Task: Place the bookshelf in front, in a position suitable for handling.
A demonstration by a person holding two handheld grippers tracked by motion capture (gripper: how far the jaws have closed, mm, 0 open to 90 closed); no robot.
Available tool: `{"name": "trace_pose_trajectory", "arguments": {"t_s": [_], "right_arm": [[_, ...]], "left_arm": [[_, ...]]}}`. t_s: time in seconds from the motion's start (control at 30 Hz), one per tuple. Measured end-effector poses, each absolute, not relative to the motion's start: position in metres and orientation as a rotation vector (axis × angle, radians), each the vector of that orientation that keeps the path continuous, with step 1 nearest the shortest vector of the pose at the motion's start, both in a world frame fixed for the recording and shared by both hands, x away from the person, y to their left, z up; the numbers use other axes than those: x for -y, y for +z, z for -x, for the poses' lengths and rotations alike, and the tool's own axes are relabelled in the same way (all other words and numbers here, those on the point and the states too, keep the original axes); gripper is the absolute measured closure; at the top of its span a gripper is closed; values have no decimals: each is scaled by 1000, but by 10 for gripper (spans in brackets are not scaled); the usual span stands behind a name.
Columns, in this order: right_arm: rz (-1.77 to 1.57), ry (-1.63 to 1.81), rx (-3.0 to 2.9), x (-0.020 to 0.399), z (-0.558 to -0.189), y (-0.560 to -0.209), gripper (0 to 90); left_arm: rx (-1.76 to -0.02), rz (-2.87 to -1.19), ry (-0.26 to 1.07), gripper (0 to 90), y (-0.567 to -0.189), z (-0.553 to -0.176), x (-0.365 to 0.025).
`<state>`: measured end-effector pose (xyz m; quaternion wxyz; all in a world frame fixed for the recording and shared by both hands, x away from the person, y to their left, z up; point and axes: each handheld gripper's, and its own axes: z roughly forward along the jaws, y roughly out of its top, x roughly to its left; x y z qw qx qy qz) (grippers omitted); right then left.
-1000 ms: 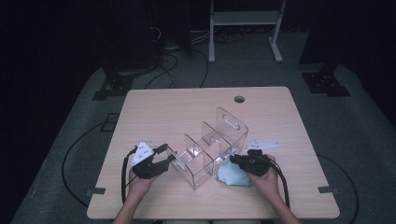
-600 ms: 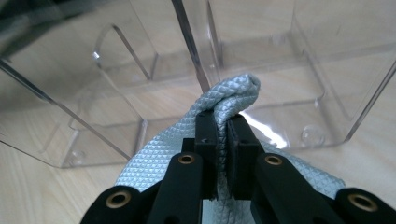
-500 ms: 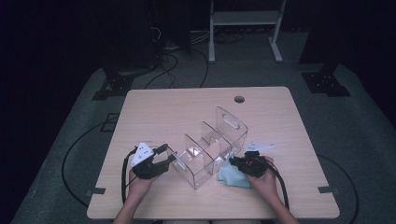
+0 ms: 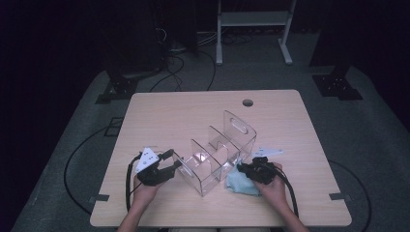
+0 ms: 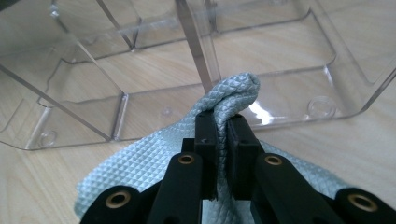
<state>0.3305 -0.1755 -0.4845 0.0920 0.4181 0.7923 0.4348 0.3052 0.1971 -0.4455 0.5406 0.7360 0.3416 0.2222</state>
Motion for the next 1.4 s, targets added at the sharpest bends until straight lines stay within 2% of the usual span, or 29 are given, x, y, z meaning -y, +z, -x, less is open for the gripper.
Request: {"name": "trace_pose_trajectory", "arguments": {"t_s": [0.13,0.33,0.5,0.7,0.9,1.1,1.4], "right_arm": [[-1200,1381,-2286,179,-323,-466,840],[-1260,1295,-2346,174,-329,-490,841],[-1193,1358,-2275,177,-322,-469,841],[-1287,1280,-2367,174,-331,-493,840],[-1156,1451,-2325,173,-307,-462,841],[-955,1503,-2391,141,-282,-446,841],[-991,1378,-2446,122,-286,-473,842]], "left_arm": [[-810,-1750,525,464,-446,-306,-197],[-812,-1751,527,463,-446,-306,-197],[-808,-1754,528,462,-446,-306,-197],[-812,-1757,528,464,-445,-306,-196],[-822,-1746,521,462,-446,-308,-197],[-819,-1757,528,461,-446,-307,-195],[-828,-1750,534,460,-446,-308,-195]]}}
